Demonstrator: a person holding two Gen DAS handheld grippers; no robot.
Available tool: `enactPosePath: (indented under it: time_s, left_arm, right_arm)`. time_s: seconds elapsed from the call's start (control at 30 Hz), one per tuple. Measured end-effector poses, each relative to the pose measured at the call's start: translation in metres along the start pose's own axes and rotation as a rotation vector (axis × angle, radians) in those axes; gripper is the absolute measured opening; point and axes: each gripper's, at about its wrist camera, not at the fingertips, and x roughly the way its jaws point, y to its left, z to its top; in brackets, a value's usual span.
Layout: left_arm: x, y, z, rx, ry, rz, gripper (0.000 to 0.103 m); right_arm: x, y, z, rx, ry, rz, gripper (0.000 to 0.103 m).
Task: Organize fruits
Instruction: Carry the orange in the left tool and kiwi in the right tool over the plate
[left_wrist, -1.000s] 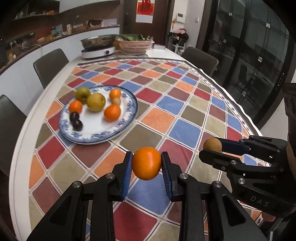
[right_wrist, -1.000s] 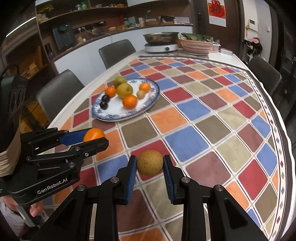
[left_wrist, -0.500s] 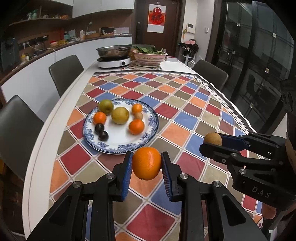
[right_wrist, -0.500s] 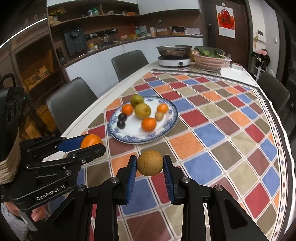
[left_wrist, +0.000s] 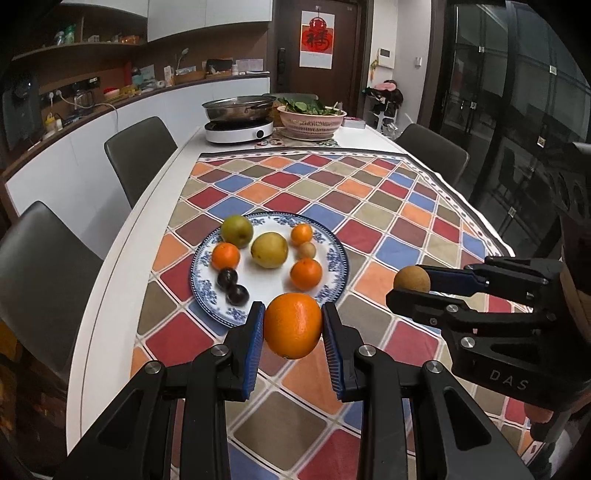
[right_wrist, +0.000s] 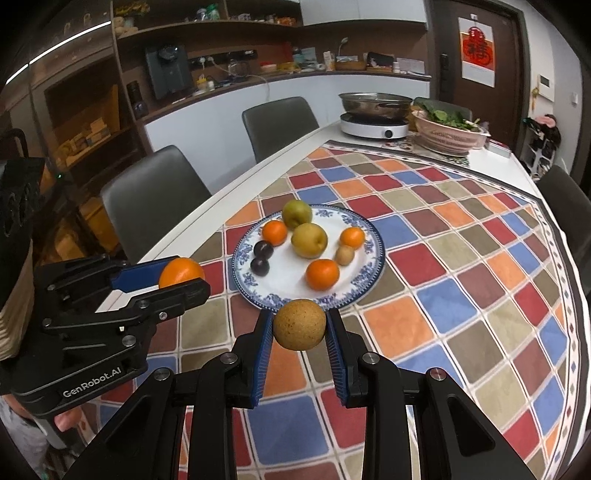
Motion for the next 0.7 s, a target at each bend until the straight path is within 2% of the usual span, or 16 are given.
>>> enactPosePath:
  time_s: [0.7]
  left_arm:
    - [0.087,0.037,0.03,0.018,0.084,-0.017,0.031]
  right_arm:
    - [0.098,-0.027,0.053,0.036,0.074,0.033,0.03]
